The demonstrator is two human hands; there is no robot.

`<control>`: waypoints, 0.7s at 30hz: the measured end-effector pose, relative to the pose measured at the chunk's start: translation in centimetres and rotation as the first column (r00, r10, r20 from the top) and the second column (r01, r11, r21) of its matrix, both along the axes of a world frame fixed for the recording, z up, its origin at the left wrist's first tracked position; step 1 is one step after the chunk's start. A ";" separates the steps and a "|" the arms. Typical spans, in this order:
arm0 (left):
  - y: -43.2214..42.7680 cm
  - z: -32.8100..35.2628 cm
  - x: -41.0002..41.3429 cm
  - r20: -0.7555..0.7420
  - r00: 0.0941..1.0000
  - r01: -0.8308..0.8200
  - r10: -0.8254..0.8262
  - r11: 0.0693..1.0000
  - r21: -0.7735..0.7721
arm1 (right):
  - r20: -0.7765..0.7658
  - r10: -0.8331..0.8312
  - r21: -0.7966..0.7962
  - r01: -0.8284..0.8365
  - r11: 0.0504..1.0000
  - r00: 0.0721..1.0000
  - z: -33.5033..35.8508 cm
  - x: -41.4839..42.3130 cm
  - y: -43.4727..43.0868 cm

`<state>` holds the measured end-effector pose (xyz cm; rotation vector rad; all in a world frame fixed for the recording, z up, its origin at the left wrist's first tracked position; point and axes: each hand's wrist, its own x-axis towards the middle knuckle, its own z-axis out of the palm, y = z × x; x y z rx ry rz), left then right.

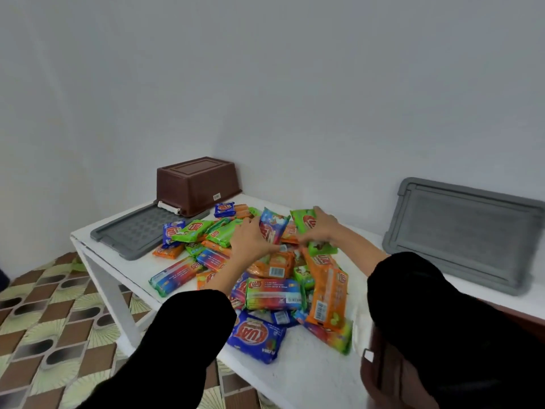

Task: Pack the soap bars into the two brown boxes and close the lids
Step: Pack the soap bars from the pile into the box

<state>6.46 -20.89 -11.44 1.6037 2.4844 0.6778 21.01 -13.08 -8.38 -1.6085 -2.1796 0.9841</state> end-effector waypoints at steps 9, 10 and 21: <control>-1.3 9.7 10.8 -0.169 0.753 0.616 -0.636 0.772 -0.159 | -0.039 -0.043 0.029 0.044 0.999 0.998 7.3 17.7 -5.0; -1.7 9.8 12.5 -0.164 0.703 0.663 -0.692 0.721 -0.200 | 0.014 -0.041 0.028 0.040 0.999 0.999 7.1 19.7 -5.8; -1.6 1.6 26.2 -0.303 0.245 0.735 -0.921 0.380 -0.562 | 0.570 -0.121 0.365 -0.119 0.923 0.813 -1.0 28.1 -12.2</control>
